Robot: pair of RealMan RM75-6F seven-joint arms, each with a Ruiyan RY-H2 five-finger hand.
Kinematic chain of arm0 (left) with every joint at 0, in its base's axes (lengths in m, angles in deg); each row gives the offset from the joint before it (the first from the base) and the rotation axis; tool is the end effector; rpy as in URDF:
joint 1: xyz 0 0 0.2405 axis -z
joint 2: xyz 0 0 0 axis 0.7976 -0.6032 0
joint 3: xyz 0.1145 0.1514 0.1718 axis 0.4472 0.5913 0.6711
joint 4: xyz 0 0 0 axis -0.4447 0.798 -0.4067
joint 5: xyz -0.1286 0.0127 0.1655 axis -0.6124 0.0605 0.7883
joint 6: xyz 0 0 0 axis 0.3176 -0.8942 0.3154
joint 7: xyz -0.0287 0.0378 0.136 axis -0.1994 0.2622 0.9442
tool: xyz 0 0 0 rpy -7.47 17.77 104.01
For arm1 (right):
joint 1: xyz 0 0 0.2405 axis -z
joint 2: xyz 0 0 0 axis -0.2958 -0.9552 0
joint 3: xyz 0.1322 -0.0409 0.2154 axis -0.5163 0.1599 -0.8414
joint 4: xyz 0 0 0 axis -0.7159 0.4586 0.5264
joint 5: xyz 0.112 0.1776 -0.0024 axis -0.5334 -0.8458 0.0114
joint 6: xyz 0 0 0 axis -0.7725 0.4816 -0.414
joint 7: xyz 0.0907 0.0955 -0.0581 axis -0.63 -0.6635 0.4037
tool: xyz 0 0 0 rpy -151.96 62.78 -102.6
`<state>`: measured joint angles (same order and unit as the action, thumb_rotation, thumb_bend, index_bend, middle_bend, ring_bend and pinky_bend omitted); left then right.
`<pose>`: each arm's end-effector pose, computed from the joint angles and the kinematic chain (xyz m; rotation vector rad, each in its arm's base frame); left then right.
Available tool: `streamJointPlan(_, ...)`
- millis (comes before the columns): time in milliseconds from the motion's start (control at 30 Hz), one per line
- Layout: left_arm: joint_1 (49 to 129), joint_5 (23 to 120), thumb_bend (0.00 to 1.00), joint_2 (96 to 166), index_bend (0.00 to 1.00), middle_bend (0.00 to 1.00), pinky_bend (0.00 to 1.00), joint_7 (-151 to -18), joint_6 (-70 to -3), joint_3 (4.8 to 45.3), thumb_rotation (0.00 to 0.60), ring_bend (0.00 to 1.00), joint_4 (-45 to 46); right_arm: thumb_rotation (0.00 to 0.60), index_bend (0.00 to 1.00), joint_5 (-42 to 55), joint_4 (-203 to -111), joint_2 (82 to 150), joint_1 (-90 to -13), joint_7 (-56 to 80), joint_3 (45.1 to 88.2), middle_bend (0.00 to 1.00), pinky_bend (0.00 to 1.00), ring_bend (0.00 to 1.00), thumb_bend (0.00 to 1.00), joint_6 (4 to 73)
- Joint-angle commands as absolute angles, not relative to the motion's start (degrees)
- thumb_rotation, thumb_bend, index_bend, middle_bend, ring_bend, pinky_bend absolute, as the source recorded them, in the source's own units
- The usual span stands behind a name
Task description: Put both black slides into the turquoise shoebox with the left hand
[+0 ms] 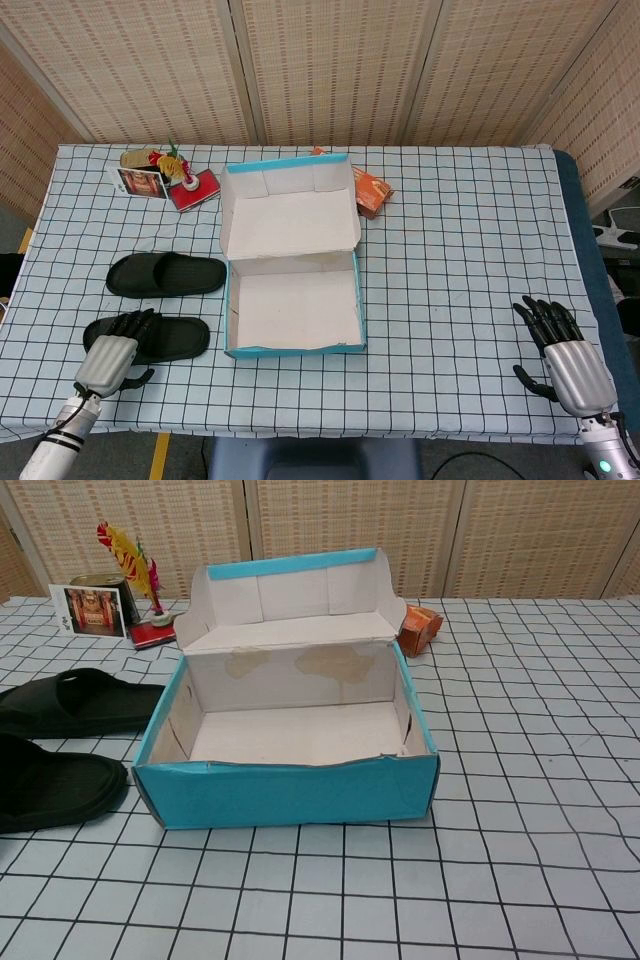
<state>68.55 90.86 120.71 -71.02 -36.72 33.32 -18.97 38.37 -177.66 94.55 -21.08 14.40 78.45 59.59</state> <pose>-0.2893 0.2143 0.0596 -1.7389 -1.0195 -0.6796 -0.2937 -0.1572 0.1492 1.5487 -0.9010 0.9159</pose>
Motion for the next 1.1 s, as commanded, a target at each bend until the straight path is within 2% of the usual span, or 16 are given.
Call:
streamJointPlan(33, 69.23, 89.09, 0.29, 121.69, 0.0, 0.0, 0.07, -68.91, -35.65, 33.13, 0.573, 0.0, -19.3, 0.6, 0.0, 39.17, -177.81, 93.85, -21.21, 13.33, 78.82, 0.0, 0.0, 0.0, 0.18, 59.65)
streamJointPlan(433, 70.63, 84.82, 0.29, 124.89, 0.0, 0.0, 0.07, -64.46, -34.42, 32.57, 0.571, 0.0, -16.32, 0.6, 0.0, 40.44, -177.9, 93.25, -21.08, 12.11, 79.43, 0.0, 0.0, 0.0, 0.18, 60.05)
streamJointPlan(700, 70.66, 83.16, 0.29, 126.58, 0.0, 0.0, 0.07, -61.14, -36.53, 31.9, 0.591, 0.0, -14.51, 0.6, 0.0, 40.45, -178.07, 93.0, -21.31, 11.75, 79.6, 0.0, 0.0, 0.0, 0.18, 59.47)
streamJointPlan(1100, 70.06, 78.65, 0.29, 126.29, 0.0, 0.0, 0.1, -57.88, -36.61, 32.27, 0.599, 0.0, -15.46, 0.6, 0.0, 40.67, -178.09, 92.84, -21.21, 11.57, 79.65, 0.0, 0.0, 0.0, 0.18, 59.79)
